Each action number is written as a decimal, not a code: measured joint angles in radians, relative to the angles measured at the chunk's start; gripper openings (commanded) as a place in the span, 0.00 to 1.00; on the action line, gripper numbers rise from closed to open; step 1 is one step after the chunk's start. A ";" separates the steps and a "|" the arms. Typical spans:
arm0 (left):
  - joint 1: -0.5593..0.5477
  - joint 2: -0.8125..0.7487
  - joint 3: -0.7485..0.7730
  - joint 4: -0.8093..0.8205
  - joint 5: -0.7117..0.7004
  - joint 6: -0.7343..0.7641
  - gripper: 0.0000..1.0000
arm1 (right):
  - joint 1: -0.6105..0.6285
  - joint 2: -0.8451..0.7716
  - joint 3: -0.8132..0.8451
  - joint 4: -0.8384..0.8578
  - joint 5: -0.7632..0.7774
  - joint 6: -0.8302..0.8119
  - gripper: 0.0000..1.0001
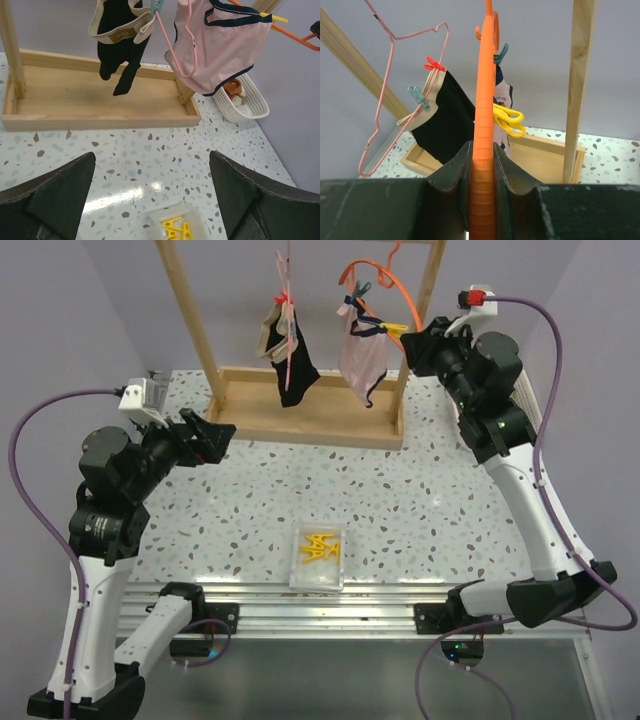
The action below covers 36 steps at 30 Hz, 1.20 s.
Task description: Remove the underwear clipped to the hanger
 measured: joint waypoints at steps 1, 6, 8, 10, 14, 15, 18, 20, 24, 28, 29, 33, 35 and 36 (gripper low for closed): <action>-0.002 0.003 0.000 0.003 0.004 0.000 1.00 | -0.001 -0.014 -0.011 0.004 0.003 0.001 0.00; -0.008 0.026 0.000 0.015 0.023 0.000 1.00 | -0.001 -0.003 -0.008 0.019 0.004 -0.001 0.00; -0.008 0.032 0.000 0.015 0.024 0.000 1.00 | -0.001 0.021 0.000 0.034 0.004 -0.001 0.00; -0.008 0.032 0.000 0.015 0.024 0.000 1.00 | -0.001 0.051 0.014 0.042 0.003 0.000 0.00; -0.008 0.025 0.000 0.015 0.024 0.007 1.00 | 0.000 0.071 0.016 0.071 0.002 0.016 0.00; -0.008 0.023 0.000 0.015 0.024 0.009 1.00 | 0.000 0.069 0.014 0.087 0.002 0.022 0.00; -0.008 0.023 0.000 0.016 0.024 0.016 1.00 | 0.001 0.058 0.002 0.135 0.004 0.038 0.00; -0.008 0.026 0.000 0.017 0.024 0.019 1.00 | 0.001 0.055 -0.002 0.162 0.005 0.044 0.00; -0.008 0.040 -0.001 0.018 0.031 0.022 1.00 | 0.001 0.050 -0.026 0.227 0.013 0.060 0.00; -0.008 0.050 -0.001 0.018 0.038 0.022 1.00 | 0.001 0.014 -0.109 0.302 0.023 0.081 0.00; -0.008 0.050 -0.001 0.019 0.039 0.022 1.00 | 0.001 0.002 -0.135 0.327 0.024 0.089 0.00; -0.009 0.054 -0.002 0.029 0.047 0.021 1.00 | 0.001 -0.005 -0.178 0.410 0.024 0.115 0.00; -0.009 0.058 -0.004 0.035 0.048 0.021 1.00 | 0.001 -0.005 -0.201 0.459 0.026 0.133 0.00; -0.009 0.061 -0.004 0.038 0.050 0.021 1.00 | 0.001 -0.005 -0.207 0.472 0.026 0.139 0.00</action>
